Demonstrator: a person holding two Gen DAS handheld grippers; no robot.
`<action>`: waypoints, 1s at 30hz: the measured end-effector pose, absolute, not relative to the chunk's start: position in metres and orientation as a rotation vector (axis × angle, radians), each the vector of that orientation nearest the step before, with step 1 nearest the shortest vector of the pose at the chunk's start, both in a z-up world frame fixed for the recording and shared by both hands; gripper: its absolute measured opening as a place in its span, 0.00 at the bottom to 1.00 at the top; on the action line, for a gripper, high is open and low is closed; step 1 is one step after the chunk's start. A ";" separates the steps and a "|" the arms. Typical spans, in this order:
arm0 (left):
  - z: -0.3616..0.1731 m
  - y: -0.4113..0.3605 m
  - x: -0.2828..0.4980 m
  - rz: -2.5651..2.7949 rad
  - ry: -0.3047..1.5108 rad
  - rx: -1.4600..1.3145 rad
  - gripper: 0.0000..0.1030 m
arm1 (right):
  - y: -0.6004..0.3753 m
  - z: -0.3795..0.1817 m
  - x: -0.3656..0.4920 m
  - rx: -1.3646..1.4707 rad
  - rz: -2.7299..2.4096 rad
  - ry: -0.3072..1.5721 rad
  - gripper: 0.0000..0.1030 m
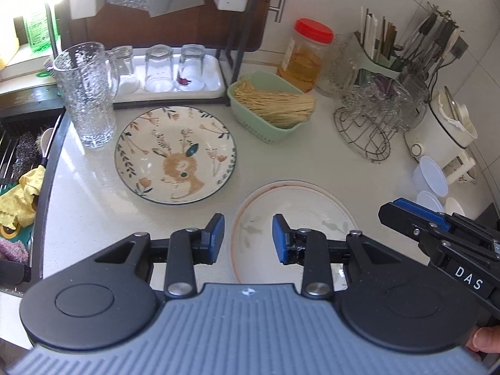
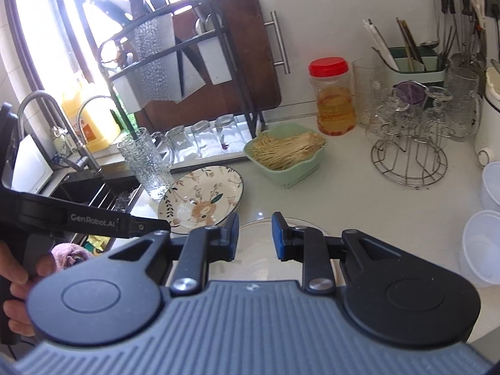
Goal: Organize plates and bowls
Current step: 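Move both grippers to the rim of the deer-pattern plate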
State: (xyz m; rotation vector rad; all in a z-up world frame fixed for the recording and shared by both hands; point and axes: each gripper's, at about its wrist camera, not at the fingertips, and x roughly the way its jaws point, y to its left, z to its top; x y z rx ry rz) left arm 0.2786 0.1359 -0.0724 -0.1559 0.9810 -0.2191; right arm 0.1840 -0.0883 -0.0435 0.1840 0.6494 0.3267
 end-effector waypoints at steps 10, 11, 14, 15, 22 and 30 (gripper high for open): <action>-0.078 0.159 0.297 -0.197 0.991 -0.154 0.37 | -0.063 -0.053 0.206 0.185 0.352 0.673 0.26; -0.079 0.161 0.300 -0.195 0.993 -0.153 0.39 | -0.060 -0.055 0.209 0.183 0.352 0.674 0.26; -0.083 0.166 0.309 -0.195 0.997 -0.148 0.43 | -0.053 -0.058 0.216 0.184 0.354 0.681 0.26; -0.085 0.168 0.313 -0.197 0.999 -0.144 0.44 | -0.051 -0.060 0.219 0.183 0.352 0.684 0.26; -0.096 0.177 0.343 -0.207 1.013 -0.122 0.54 | -0.041 -0.066 0.243 0.190 0.324 0.696 0.26; -0.109 0.192 0.379 -0.217 1.029 -0.115 0.56 | -0.023 -0.076 0.274 0.200 0.318 0.721 0.26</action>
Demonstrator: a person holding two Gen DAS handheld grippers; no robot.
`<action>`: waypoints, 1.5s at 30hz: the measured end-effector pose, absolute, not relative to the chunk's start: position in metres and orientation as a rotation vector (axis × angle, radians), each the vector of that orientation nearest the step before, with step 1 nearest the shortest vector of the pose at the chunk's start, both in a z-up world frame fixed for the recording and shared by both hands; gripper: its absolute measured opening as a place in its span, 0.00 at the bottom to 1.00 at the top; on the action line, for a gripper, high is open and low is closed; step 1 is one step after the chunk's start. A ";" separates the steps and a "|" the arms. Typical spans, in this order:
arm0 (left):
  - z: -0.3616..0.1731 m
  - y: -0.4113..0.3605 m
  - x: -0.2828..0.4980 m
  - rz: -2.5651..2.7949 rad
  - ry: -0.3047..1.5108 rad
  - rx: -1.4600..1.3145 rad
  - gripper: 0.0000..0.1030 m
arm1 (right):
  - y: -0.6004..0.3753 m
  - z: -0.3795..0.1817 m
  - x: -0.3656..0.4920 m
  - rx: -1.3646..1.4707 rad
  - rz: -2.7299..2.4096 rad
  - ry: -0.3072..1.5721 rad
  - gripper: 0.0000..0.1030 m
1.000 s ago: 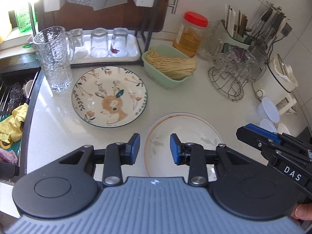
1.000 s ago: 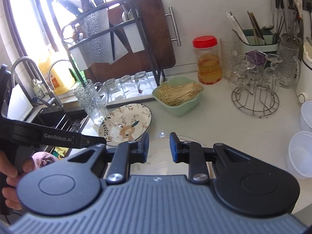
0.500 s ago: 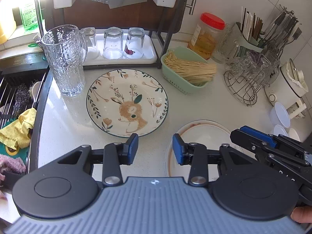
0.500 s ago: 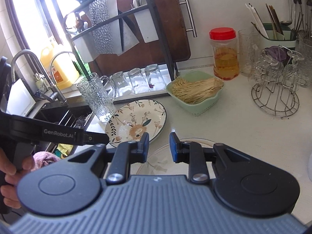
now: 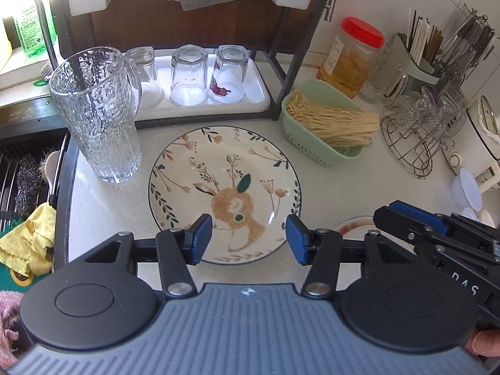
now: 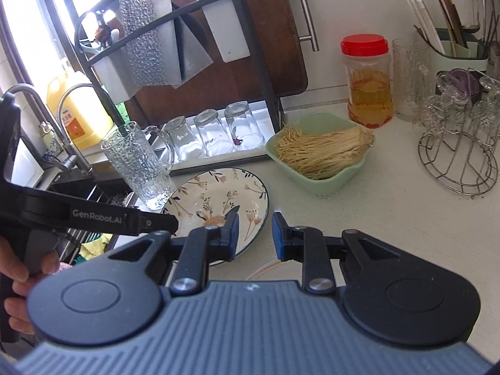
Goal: Organize plates and bowls
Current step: 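Move both grippers to the rim of the deer-pattern plate, then close both grippers on the rim of the deer-pattern plate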
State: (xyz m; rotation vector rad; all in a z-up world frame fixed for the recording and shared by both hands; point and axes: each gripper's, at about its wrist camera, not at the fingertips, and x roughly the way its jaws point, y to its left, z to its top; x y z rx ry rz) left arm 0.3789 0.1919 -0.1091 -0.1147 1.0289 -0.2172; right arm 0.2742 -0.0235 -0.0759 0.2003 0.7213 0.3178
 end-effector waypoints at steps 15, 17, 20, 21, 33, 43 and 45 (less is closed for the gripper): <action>-0.158 0.241 0.432 -0.163 1.127 -0.175 0.56 | -0.004 -0.110 0.331 0.238 0.289 0.854 0.35; -0.164 0.246 0.440 -0.161 1.137 -0.178 0.56 | -0.001 -0.115 0.340 0.236 0.287 0.865 0.35; -0.172 0.253 0.448 -0.149 1.136 -0.174 0.56 | 0.003 -0.124 0.355 0.237 0.267 0.891 0.35; -0.175 0.255 0.451 -0.146 1.140 -0.167 0.56 | 0.004 -0.127 0.360 0.236 0.267 0.903 0.35; -0.201 0.275 0.474 -0.197 1.184 -0.246 0.41 | 0.018 -0.161 0.404 0.224 0.245 0.994 0.33; -0.208 0.267 0.471 -0.204 1.165 -0.192 0.36 | 0.022 -0.166 0.411 0.239 0.265 1.025 0.28; -0.208 0.272 0.471 -0.203 1.175 -0.234 0.36 | 0.018 -0.167 0.412 0.264 0.276 1.034 0.29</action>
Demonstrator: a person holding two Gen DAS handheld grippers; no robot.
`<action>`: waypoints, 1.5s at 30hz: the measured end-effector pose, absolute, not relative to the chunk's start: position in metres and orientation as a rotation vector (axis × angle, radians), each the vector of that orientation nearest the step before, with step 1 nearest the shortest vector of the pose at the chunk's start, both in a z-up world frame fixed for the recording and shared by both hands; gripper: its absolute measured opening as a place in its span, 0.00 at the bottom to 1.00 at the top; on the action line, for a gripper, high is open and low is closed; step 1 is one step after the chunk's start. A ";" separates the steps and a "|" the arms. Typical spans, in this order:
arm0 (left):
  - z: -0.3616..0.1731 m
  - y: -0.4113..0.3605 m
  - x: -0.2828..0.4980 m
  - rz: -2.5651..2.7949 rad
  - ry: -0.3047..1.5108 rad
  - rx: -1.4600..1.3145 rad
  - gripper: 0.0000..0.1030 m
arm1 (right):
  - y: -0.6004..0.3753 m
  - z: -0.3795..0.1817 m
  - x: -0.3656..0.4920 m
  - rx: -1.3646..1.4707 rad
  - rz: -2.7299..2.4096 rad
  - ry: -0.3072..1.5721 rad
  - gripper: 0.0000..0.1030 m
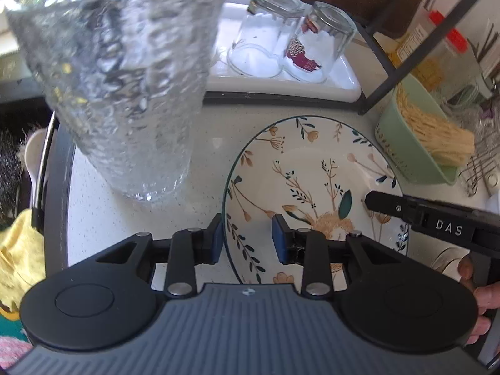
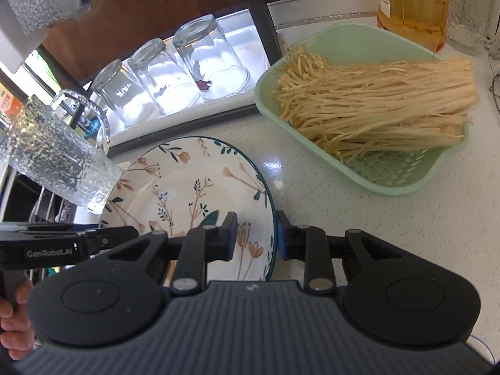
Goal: Organize plates and bowls
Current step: 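Close both grippers on the rim of the deer-pattern plate, then lift the deer-pattern plate with both grippers and carry it over the plate stack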
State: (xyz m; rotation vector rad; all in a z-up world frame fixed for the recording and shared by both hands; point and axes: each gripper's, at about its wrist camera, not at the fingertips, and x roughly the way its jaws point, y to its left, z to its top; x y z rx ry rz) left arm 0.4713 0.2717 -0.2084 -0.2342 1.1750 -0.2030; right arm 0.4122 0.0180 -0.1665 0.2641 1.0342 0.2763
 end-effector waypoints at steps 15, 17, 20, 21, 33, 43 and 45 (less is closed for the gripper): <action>-0.144 0.259 0.439 -0.245 1.107 -0.261 0.36 | -0.021 -0.115 0.359 0.358 0.298 0.945 0.29; -0.134 0.250 0.433 -0.251 1.095 -0.260 0.36 | -0.030 -0.106 0.350 0.364 0.296 0.927 0.29; -0.122 0.240 0.424 -0.263 1.087 -0.283 0.36 | -0.043 -0.097 0.338 0.375 0.287 0.908 0.29; -0.118 0.235 0.420 -0.269 1.082 -0.281 0.36 | -0.047 -0.093 0.335 0.380 0.285 0.904 0.29; -0.085 0.182 0.387 -0.310 1.069 -0.270 0.36 | -0.093 -0.067 0.287 0.412 0.244 0.855 0.29; -0.087 0.148 0.365 -0.360 1.088 -0.264 0.36 | -0.131 -0.075 0.253 0.458 0.219 0.821 0.29; -0.090 0.142 0.362 -0.378 1.093 -0.265 0.36 | -0.139 -0.077 0.245 0.470 0.206 0.806 0.29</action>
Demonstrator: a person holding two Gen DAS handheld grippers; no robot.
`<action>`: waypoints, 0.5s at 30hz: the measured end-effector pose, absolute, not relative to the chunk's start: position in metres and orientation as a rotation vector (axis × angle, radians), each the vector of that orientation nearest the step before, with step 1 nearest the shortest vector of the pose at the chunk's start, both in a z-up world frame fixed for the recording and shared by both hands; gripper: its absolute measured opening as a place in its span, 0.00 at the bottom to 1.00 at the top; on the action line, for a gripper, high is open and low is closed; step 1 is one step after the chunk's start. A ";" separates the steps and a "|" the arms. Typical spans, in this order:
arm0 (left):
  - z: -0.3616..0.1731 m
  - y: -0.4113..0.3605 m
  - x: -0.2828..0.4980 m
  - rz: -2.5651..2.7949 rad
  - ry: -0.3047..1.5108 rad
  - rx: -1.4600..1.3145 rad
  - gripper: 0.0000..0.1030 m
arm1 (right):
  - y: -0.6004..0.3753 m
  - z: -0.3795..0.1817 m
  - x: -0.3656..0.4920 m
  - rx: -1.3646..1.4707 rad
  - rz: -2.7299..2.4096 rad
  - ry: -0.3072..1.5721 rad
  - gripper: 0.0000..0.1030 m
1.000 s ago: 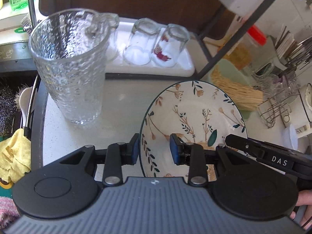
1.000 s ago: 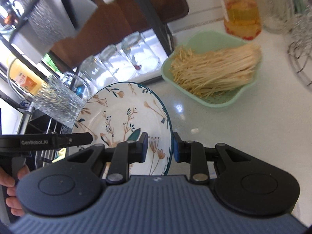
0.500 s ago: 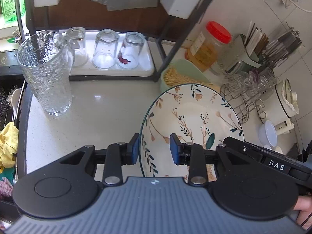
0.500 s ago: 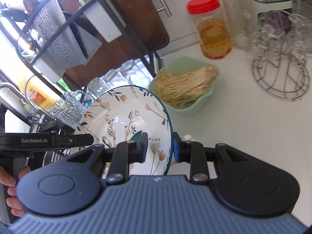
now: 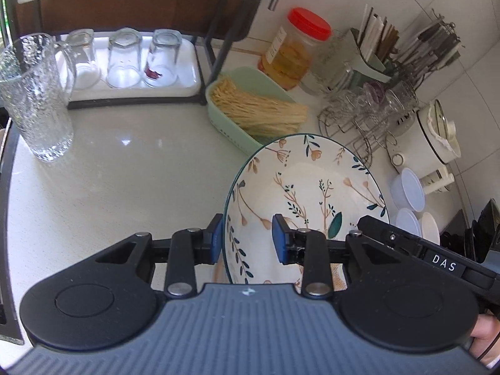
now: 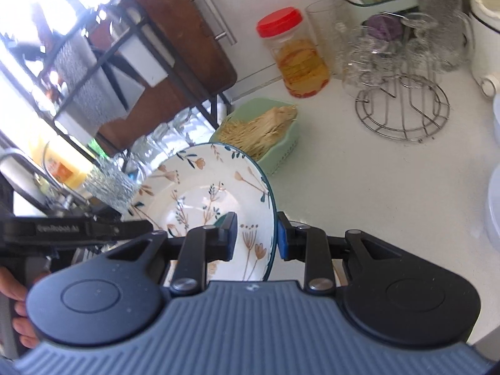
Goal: Organize plates and bowls
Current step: 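Lift the deer-pattern plate with both grippers and carry it over the plate stack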
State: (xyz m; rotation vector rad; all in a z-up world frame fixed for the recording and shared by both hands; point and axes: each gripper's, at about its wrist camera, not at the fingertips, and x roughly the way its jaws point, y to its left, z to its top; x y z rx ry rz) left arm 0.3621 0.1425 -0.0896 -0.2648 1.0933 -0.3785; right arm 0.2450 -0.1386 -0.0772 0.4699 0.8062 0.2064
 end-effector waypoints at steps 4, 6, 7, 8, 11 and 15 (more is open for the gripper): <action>-0.098 0.126 0.359 -0.400 1.111 -0.223 0.36 | -0.148 -0.087 0.234 0.480 0.181 0.797 0.29; -0.101 0.120 0.358 -0.407 1.127 -0.210 0.36 | -0.154 -0.093 0.229 0.501 0.171 0.799 0.29; -0.103 0.117 0.356 -0.410 1.133 -0.199 0.36 | -0.156 -0.096 0.226 0.509 0.169 0.802 0.29; -0.104 0.114 0.355 -0.414 1.137 -0.183 0.36 | -0.158 -0.099 0.223 0.515 0.167 0.806 0.29; -0.114 0.105 0.354 -0.417 1.161 -0.168 0.36 | -0.162 -0.110 0.215 0.513 0.159 0.827 0.29; -0.129 0.097 0.354 -0.414 1.195 -0.158 0.36 | -0.168 -0.126 0.205 0.521 0.167 0.860 0.29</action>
